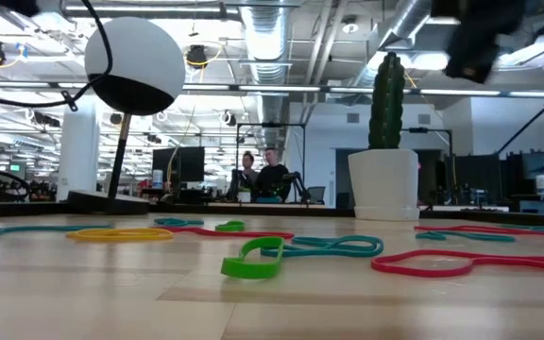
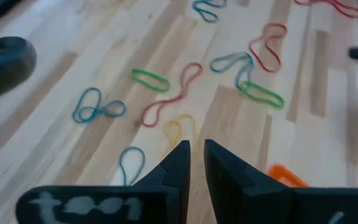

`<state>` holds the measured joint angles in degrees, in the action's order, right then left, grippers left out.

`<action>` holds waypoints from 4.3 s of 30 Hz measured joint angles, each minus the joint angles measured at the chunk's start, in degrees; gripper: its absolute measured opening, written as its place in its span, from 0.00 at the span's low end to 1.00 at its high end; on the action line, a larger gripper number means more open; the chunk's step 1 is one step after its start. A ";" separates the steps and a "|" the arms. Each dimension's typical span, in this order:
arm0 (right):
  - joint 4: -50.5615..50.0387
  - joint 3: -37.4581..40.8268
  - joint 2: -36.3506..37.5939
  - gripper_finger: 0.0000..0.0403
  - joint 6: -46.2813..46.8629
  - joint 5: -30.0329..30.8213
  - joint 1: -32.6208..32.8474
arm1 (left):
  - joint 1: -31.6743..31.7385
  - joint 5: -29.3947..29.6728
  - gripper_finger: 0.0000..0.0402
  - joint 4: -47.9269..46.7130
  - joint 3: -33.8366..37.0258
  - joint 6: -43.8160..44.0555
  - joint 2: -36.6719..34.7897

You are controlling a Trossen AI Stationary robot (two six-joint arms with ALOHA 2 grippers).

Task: Pick and place rubber bands into bin
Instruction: Put the yellow rubber band into the basket

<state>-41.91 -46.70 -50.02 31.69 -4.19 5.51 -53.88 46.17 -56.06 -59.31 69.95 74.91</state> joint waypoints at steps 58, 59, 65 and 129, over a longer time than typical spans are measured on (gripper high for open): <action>7.27 0.07 -17.77 0.28 14.35 16.29 13.24 | 26.94 -24.36 0.10 36.44 9.33 -12.12 25.18; 7.28 0.07 -17.86 0.28 14.35 16.29 13.46 | 26.98 -24.23 0.10 36.46 9.33 -12.57 25.18; 7.28 -0.02 -20.57 0.28 14.35 16.20 13.76 | 27.20 -22.85 0.09 37.78 9.45 -13.96 25.19; -19.47 2.43 -15.92 0.28 30.86 32.60 12.77 | 25.05 -23.34 0.33 25.89 9.08 -28.39 10.58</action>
<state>-61.39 -44.27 -65.93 62.55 28.40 18.28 -28.83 22.83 -30.16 -50.23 41.56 85.49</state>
